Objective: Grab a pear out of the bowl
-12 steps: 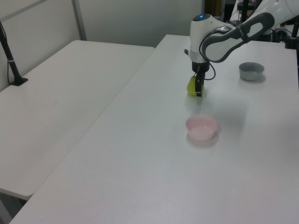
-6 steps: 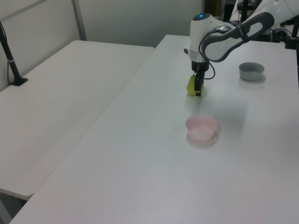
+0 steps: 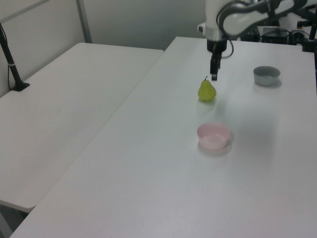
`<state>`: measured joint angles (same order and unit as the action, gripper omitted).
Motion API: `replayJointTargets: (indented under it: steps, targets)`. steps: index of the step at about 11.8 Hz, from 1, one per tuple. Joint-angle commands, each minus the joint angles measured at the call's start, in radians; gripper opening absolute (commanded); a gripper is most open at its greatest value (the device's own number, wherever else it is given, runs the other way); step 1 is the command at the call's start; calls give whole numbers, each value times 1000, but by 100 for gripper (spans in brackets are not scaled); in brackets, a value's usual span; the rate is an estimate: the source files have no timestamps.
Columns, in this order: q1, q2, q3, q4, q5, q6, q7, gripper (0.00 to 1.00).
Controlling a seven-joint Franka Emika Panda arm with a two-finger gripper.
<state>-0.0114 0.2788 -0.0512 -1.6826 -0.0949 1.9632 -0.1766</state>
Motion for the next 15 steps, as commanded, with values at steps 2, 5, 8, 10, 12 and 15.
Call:
replayJointTargets:
  steps: [2, 5, 8, 10, 12, 15]
  targets:
    - [36, -70, 1, 165, 20, -250, 11, 100]
    - [62, -160, -1, 158, 20, -297, 126, 100]
    - [70, -191, -3, 152, 29, -313, 187, 100]
    - [68, -205, -3, 147, 29, -314, 210, 100]
    - [67, -216, -7, 136, 29, -313, 210, 100]
    - [67, -216, -9, 136, 29, -314, 212, 100]
